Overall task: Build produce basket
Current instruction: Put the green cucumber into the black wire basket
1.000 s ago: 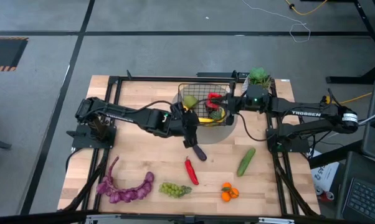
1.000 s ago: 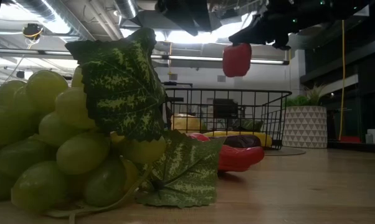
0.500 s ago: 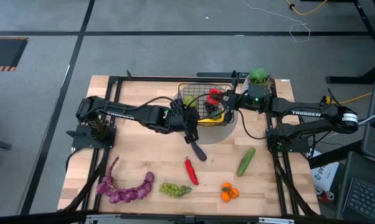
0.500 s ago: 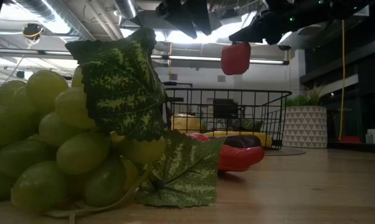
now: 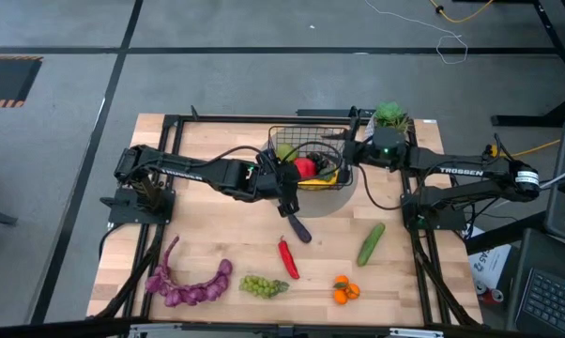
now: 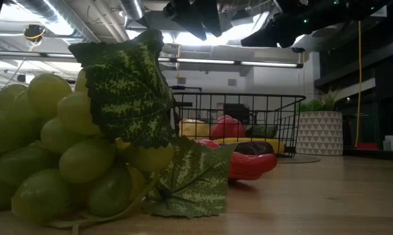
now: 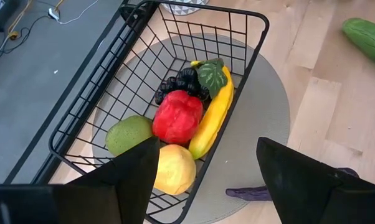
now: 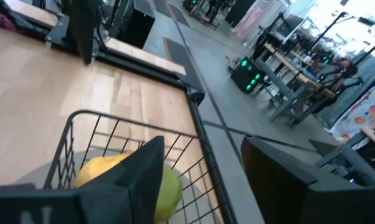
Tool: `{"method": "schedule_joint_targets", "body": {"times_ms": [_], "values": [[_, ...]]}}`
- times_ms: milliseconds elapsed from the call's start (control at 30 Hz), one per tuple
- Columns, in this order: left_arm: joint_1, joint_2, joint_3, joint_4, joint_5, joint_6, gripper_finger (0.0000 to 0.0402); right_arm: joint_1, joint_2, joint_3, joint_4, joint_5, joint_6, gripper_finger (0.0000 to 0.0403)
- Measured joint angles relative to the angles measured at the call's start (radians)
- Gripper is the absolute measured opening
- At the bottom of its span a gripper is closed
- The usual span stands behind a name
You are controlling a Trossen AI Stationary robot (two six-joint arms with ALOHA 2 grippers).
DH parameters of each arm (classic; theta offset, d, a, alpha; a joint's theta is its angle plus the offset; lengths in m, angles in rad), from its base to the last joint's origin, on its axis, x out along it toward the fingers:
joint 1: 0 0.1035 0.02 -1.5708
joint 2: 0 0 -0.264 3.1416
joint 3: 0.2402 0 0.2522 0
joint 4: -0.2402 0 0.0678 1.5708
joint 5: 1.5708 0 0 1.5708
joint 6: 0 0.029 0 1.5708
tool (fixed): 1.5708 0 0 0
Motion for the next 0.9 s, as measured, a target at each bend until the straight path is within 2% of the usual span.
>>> {"method": "schedule_joint_targets", "body": {"times_ms": [100, 200, 367, 567, 733, 800, 900], "values": [[0.0, 0.0, 0.0, 0.0, 0.0, 0.0, 0.0264, 0.0, 0.0, 0.0, -0.043, 0.0, 0.021, 0.0221], [0.0, 0.0, 0.0, 0.0, 0.0, 0.0, 0.0264, 0.0, 0.0, 0.0, -0.092, -0.002, 0.123, 0.0222], [0.0, 0.0, 0.0, 0.0, 0.0, 0.0, 0.0264, 0.001, -0.002, 0.0, -0.133, -0.051, 0.536, 0.0222], [0.0, 0.0, 0.0, -0.001, 0.0, 0.0, 0.0264, 0.002, -0.048, 0.0, -0.16, -0.268, 0.575, 0.0222], [0.0, 0.0, 0.0, -0.001, 0.0, 0.0, 0.0264, 0.017, -0.157, 0.0, -0.305, -0.424, 0.6, 0.0222], [0.0, 0.0, 0.0, -0.001, 0.0, 0.0, 0.0264, 0.046, -0.206, 0.0, -0.388, -0.469, 0.6, 0.0222], [0.0, 0.0, 0.0, -0.001, 0.0, 0.0, 0.0264, 0.106, -0.272, 0.0, -0.521, -0.483, 0.607, 0.0222]]}}
